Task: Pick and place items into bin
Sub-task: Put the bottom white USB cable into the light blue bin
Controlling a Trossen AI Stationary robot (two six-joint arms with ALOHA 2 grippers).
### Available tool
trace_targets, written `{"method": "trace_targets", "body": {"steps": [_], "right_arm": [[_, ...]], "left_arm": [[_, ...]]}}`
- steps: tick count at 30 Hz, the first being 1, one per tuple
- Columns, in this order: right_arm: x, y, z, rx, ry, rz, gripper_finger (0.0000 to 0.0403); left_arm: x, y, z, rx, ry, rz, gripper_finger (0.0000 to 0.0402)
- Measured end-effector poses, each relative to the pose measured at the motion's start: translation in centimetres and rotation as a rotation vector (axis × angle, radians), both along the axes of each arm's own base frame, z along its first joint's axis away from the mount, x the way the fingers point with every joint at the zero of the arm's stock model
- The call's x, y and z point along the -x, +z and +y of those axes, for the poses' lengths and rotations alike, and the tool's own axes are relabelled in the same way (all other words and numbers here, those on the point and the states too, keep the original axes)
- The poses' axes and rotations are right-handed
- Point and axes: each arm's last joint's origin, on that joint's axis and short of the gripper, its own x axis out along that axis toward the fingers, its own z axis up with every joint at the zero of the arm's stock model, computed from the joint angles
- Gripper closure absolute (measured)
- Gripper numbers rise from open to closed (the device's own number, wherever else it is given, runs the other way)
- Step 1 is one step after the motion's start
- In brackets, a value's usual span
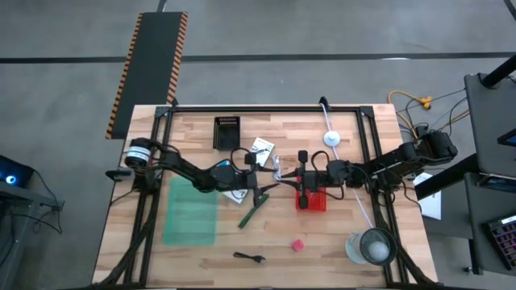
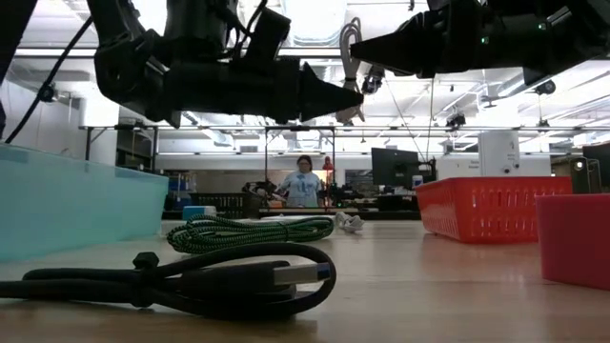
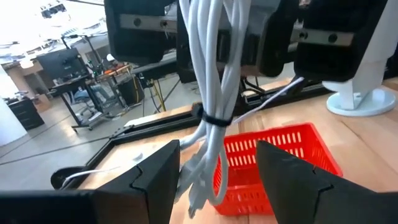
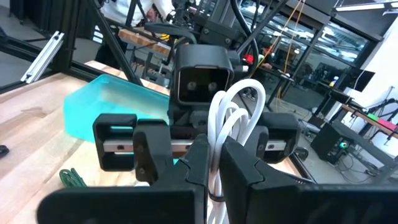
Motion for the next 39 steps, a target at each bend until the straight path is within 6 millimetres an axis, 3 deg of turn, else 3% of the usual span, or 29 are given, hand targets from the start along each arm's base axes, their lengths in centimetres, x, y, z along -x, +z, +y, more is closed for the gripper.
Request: {"method": "trace_targets", "body": {"steps": [8, 20, 24, 33, 39], "right_arm": [[0.0, 0.0, 0.0, 0.000, 0.001, 0.001, 0.0390], [0.0, -0.1, 0.0, -0.048, -0.002, 0.010, 0.0389], [0.0, -0.2, 0.0, -0.060, -0.009, 0.025, 0.0372], [0.0, -0.5, -0.1, -0.053, -0.021, 0.050, 0.0279], [0.1, -0.5, -0.4, -0.039, -0.144, 0.052, 0.0236]], "left_arm": [[-0.1, -0.2, 0.2, -0.001, 0.007, 0.003, 0.0255], [-0.1, -0.3, 0.2, 0.049, 0.005, 0.010, 0.0387], [-0.1, -0.4, 0.2, 0.048, 0.006, 0.016, 0.0385], [0.0, -0.5, 0.3, 0.045, 0.011, 0.055, 0.0391], [0.7, 0.6, 0.4, 0.038, 0.045, 0.137, 0.0392]]}}
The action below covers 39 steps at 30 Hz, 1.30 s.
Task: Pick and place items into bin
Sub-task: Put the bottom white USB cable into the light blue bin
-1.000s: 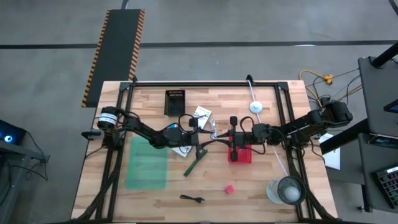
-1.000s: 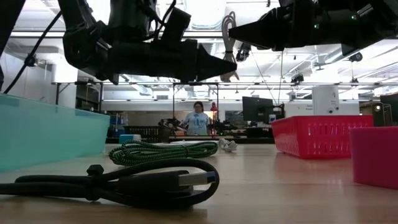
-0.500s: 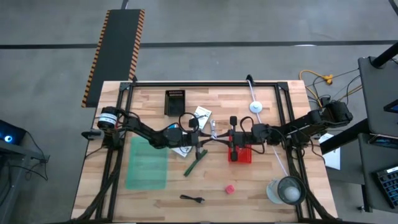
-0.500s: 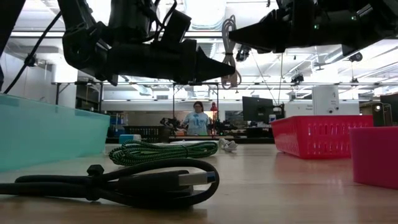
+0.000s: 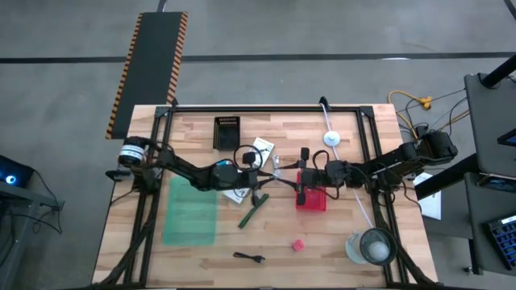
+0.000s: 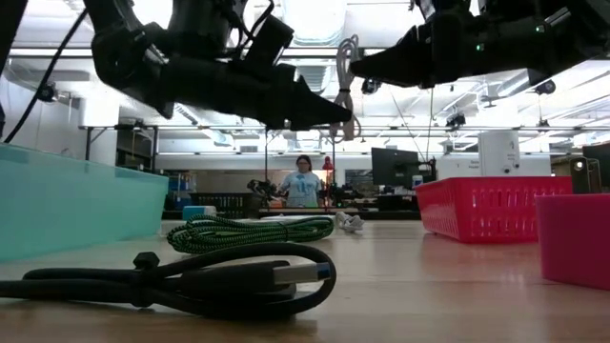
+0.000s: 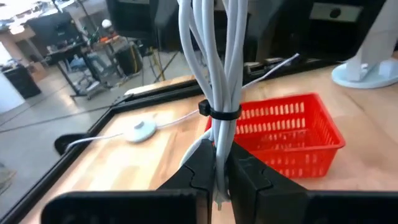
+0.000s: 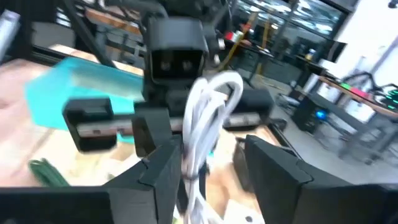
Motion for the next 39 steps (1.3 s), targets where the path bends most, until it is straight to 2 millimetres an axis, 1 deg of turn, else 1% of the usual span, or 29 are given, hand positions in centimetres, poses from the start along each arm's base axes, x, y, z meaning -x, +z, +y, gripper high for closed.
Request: {"method": "trace_targets", "body": {"steps": [6, 9, 12, 16, 20, 24, 27, 30, 33, 36, 39], "right_arm": [[0.3, 0.0, -0.3, 0.042, -0.079, 0.045, 0.0217], [0.7, 0.3, -0.3, 0.050, -0.077, 0.059, 0.0216], [1.0, 0.6, -0.4, 0.068, -0.076, 0.080, 0.0218], [1.4, 0.8, -0.4, 0.088, -0.073, 0.107, 0.0223], [1.5, 1.0, -0.4, 0.095, -0.071, 0.101, 0.0227], [1.5, 0.9, -0.4, 0.111, -0.069, 0.108, 0.0226], [1.4, 0.8, -0.4, 0.111, -0.069, 0.111, 0.0225], [1.5, 0.9, -0.4, 0.112, -0.068, 0.111, 0.0227], [1.5, 0.9, -0.4, 0.114, -0.067, 0.111, 0.0227], [1.5, 0.9, -0.4, 0.114, -0.067, 0.112, 0.0227], [1.5, 0.8, -0.4, 0.115, -0.065, 0.116, 0.0230]], "left_arm": [[1.4, 1.8, 0.0, 0.040, 0.020, 0.060, 0.0393], [2.3, 2.9, 0.1, 0.042, 0.023, 0.117, 0.0393], [3.6, 4.2, 0.1, 0.105, 0.037, 0.192, 0.0393], [6.1, 5.8, 0.0, 0.215, 0.070, 0.300, 0.0393], [8.9, 7.2, 0.0, 0.338, 0.112, 0.362, 0.0393], [11.5, 8.2, -0.4, 0.386, 0.114, 0.434, 0.0393], [13.2, 8.7, -0.7, 0.415, 0.111, 0.506, 0.0393], [14.4, 8.8, -0.8, 0.477, 0.142, 0.569, 0.0393], [15.6, 8.5, -0.8, 0.548, 0.200, 0.682, 0.0393], [16.7, 7.7, -0.8, 0.614, 0.284, 0.828, 0.0393], [17.2, 6.9, -0.7, 0.646, 0.366, 0.940, 0.0393]]}}
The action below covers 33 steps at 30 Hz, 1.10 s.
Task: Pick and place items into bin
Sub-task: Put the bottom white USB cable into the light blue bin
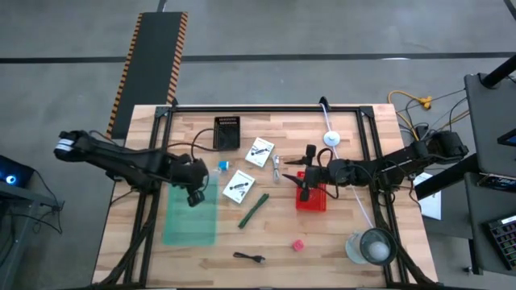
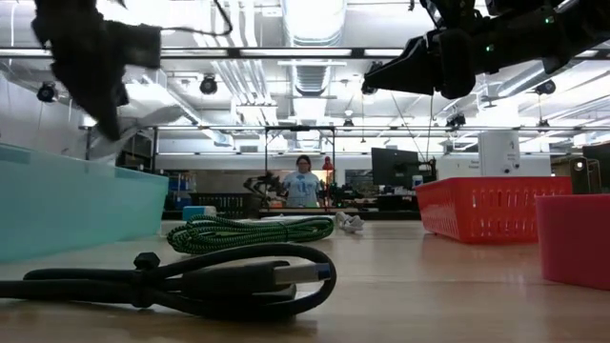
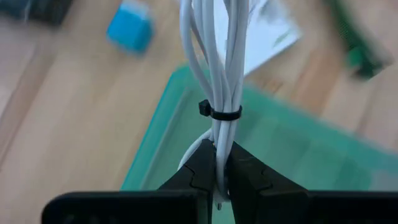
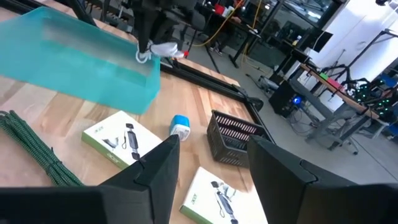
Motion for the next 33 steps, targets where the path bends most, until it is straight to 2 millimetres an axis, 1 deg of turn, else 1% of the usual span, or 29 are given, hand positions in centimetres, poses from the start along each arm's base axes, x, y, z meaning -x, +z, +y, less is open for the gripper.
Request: {"method": "trace_targets", "body": {"steps": [3, 6, 11, 15, 20, 25, 33], "right_arm": [[0.0, 0.0, 0.0, 0.000, 0.000, 0.000, 0.0232], [0.0, 0.0, 0.0, 0.000, 0.000, 0.000, 0.0230], [0.0, 0.0, 0.0, 0.000, 0.000, 0.000, 0.0232], [0.0, 0.0, 0.0, 0.000, 0.000, 0.000, 0.0236], [0.0, 0.0, 0.0, 0.000, 0.000, 0.000, 0.0235], [0.0, 0.0, 0.0, 0.000, 0.000, 0.001, 0.0237], [0.0, 0.0, 0.0, 0.000, -0.001, 0.001, 0.0236]], "left_arm": [[0.1, -0.8, -0.1, 0.022, -0.004, 0.106, 0.0393], [-0.2, -1.5, -0.3, 0.039, -0.023, 0.193, 0.0393], [-0.8, -3.0, -0.6, 0.040, -0.153, 0.339, 0.0393], [-1.2, -4.3, -0.8, 0.049, -0.195, 0.444, 0.0393], [-1.9, -5.5, -0.9, 0.036, -0.255, 0.519, 0.0393], [-2.3, -6.6, -1.0, 0.036, -0.265, 0.579, 0.0392], [-2.8, -7.7, -1.1, 0.032, -0.315, 0.640, 0.0392]]}}
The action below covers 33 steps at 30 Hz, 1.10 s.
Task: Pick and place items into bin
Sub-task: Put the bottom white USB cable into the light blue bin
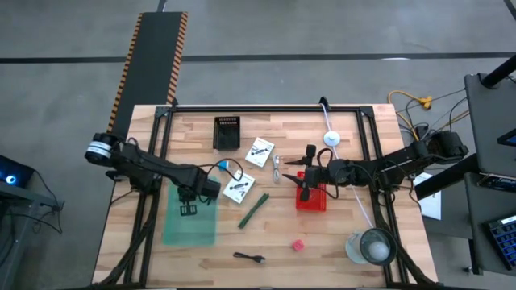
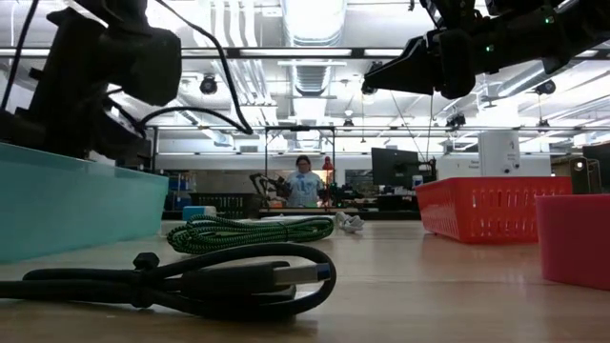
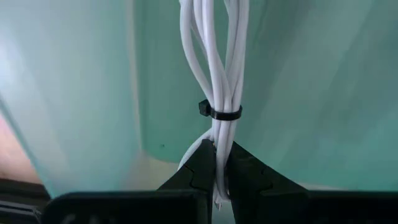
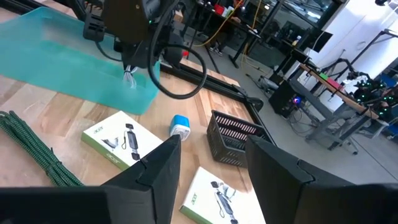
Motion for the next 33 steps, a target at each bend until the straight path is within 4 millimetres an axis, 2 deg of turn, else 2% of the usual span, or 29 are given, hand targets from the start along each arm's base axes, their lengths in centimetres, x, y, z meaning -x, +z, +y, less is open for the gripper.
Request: {"method": "trace_targets", "body": {"steps": [7, 10, 23, 29, 33], "right_arm": [[0.0, 0.0, 0.0, 0.000, 0.000, 0.001, 0.0242], [0.0, 0.0, 0.0, 0.001, 0.000, 0.002, 0.0244], [0.0, -0.1, 0.0, 0.002, 0.000, 0.008, 0.0248], [0.0, -0.1, 0.0, 0.002, 0.000, 0.009, 0.0245], [0.0, -0.1, 0.0, 0.002, 0.000, 0.009, 0.0250]], "left_arm": [[-0.5, -0.6, -0.1, 0.025, -0.041, -0.010, 0.0392], [-0.5, -0.7, -0.1, 0.017, -0.006, -0.006, 0.0388], [-0.2, -0.6, 0.0, -0.004, 0.052, 0.020, 0.0295], [0.3, 0.8, 0.1, -0.056, 0.116, 0.116, 0.0257], [0.0, 2.4, 0.0, -0.060, 0.145, 0.101, 0.0244]]}}
